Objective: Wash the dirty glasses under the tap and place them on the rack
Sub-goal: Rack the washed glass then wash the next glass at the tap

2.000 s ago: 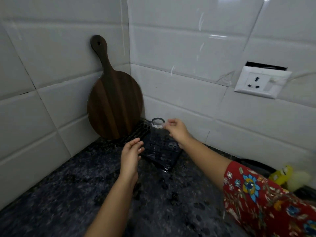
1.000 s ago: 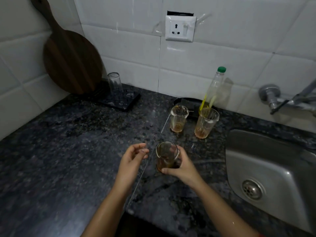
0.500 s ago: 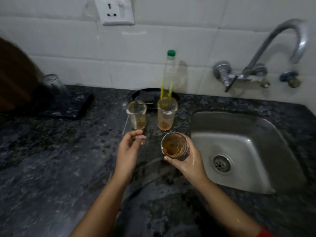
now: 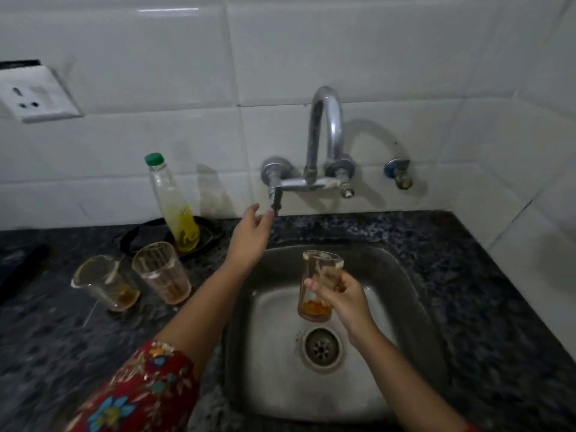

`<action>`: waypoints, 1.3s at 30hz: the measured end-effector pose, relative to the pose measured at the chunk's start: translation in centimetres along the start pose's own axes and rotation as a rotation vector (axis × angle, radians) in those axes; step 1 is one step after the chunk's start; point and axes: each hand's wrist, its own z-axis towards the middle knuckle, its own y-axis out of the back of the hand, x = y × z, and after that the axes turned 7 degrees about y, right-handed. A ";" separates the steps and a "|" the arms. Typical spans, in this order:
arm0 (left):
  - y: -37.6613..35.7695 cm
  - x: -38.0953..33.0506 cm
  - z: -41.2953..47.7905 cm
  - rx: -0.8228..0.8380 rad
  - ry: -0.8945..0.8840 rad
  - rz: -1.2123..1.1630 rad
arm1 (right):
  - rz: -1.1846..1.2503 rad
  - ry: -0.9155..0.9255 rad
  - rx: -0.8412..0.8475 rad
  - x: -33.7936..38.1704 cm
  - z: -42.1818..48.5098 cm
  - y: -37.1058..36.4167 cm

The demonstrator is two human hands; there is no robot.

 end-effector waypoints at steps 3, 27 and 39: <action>-2.6 -2.3 1.6 -0.031 -0.030 0.167 | -0.030 0.003 0.021 0.7 1.5 2.0; -4.0 6.0 -2.6 0.834 0.115 -0.212 | -0.087 0.148 0.193 3.2 2.5 0.0; -4.9 5.9 -0.7 0.632 -0.041 -0.161 | -1.200 0.843 0.658 5.1 3.3 4.0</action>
